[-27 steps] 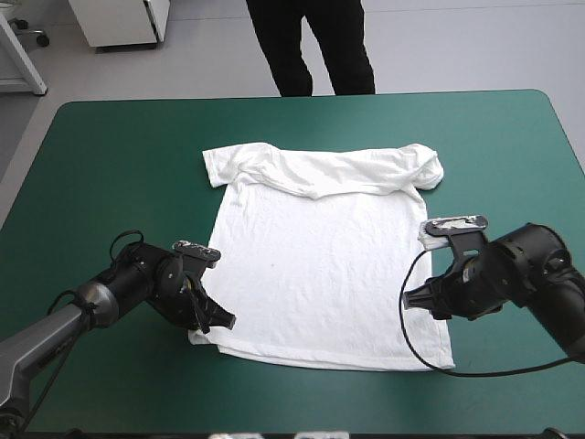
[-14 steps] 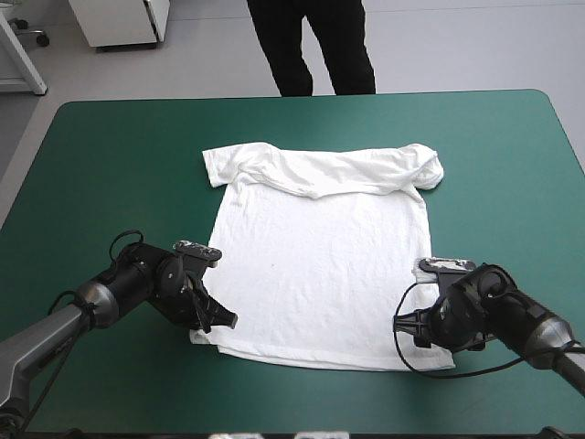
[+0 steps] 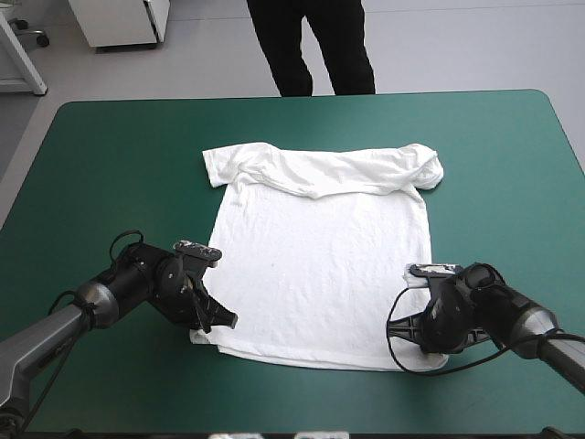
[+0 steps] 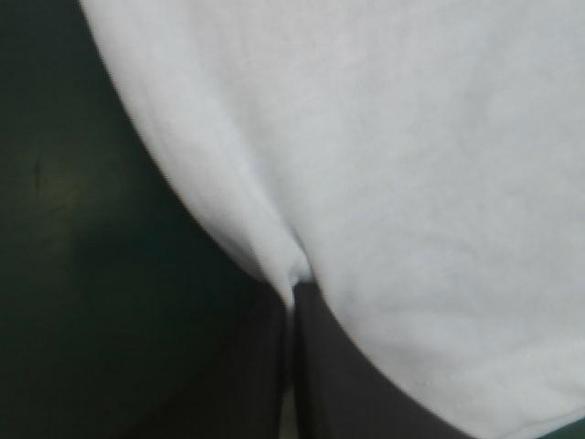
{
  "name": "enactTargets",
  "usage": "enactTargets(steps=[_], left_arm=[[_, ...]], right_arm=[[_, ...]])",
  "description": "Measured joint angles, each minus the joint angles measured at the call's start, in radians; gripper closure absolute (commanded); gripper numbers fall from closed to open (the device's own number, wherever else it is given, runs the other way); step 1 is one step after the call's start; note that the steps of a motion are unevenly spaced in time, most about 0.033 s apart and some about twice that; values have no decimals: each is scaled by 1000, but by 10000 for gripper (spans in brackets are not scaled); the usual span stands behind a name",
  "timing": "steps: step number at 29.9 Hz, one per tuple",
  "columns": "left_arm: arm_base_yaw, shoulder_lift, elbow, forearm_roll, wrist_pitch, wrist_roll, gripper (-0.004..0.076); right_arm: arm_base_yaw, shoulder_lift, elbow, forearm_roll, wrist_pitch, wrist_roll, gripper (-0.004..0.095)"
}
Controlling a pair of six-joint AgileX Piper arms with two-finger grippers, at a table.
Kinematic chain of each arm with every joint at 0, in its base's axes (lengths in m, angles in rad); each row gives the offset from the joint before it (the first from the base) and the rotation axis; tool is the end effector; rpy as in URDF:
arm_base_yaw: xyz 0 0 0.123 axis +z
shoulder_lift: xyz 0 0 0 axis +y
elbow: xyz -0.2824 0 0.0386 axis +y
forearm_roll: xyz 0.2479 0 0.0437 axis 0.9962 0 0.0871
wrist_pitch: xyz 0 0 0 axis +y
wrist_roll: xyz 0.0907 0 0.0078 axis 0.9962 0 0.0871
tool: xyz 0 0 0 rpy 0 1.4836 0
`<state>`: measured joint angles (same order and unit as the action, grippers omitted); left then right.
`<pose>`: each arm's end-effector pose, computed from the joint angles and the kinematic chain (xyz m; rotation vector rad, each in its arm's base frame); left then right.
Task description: Fold the cloth
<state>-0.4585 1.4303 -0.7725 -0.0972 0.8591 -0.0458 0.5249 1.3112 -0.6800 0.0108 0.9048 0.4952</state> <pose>0.2072 -0.1098 0.2012 0.5323 2.9727 -0.1674 0.1742 0.1017 0.2045 -0.0358 3.0376 0.1024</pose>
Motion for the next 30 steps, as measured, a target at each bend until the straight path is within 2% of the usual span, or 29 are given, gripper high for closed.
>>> enactTargets(steps=[9, 16, 22, 26, 30], left_arm=[[-9, -38, -37, -40, 2, -1, 733], [-10, -157, -264, 67, 13, -17, 733], [-11, -204, -535, 236, 14, -53, 733], [-11, -208, -701, 328, -49, -54, 733], [-11, -209, -833, 384, -132, -54, 733]], right_arm=[[1, -17, -95, 21, 11, -10, 925], [2, -82, -386, -176, 68, -30, 925], [2, -86, -670, -356, 94, -48, 925], [2, -86, -841, -446, 75, -109, 925], [2, -87, -1004, -486, 13, -198, 925]])
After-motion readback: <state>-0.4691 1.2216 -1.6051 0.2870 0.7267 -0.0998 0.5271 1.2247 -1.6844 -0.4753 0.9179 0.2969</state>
